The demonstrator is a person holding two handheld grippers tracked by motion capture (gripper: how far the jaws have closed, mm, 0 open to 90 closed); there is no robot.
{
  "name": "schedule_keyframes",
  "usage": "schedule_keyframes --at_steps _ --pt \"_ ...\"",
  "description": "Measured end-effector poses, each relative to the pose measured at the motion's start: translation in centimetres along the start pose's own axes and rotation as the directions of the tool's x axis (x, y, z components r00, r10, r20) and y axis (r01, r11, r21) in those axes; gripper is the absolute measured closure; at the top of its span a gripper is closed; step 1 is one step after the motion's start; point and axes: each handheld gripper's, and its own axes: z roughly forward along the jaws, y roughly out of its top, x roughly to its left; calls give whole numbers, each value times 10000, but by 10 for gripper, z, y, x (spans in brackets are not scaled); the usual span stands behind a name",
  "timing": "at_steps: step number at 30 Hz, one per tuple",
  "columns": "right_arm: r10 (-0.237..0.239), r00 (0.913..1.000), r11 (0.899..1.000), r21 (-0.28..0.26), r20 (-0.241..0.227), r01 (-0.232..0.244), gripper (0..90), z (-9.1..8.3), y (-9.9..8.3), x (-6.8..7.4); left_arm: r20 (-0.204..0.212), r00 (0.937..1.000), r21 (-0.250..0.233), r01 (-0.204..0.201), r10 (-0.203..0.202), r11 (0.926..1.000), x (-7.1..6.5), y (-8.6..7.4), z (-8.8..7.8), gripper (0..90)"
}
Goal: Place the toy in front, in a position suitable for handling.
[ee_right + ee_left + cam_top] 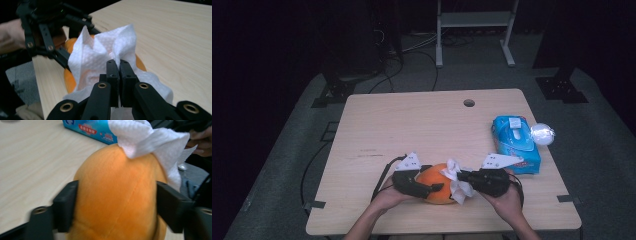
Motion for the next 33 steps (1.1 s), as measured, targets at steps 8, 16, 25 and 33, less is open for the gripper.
schedule_keyframes --at_steps 8,16,25,33 --pt "-114 9984 9983 -559 562 146 869 -5 15 -3 -1213 9797 -703 -1689 1596 9831 -13 6 9 359" --pt "412 9990 9990 146 155 -415 868 2 -4 -15 -372 9993 -628 33 -56 9980 -3 6 9 158" --pt "335 9989 9993 176 316 -341 869 3 -5 -16 -341 9994 -343 -36 25 9994 -6 -2 5 308" --pt "167 9993 9999 -10 328 -167 868 -1 3 -8 -168 9999 -411 18 -24 9992 -6 -2 4 255"
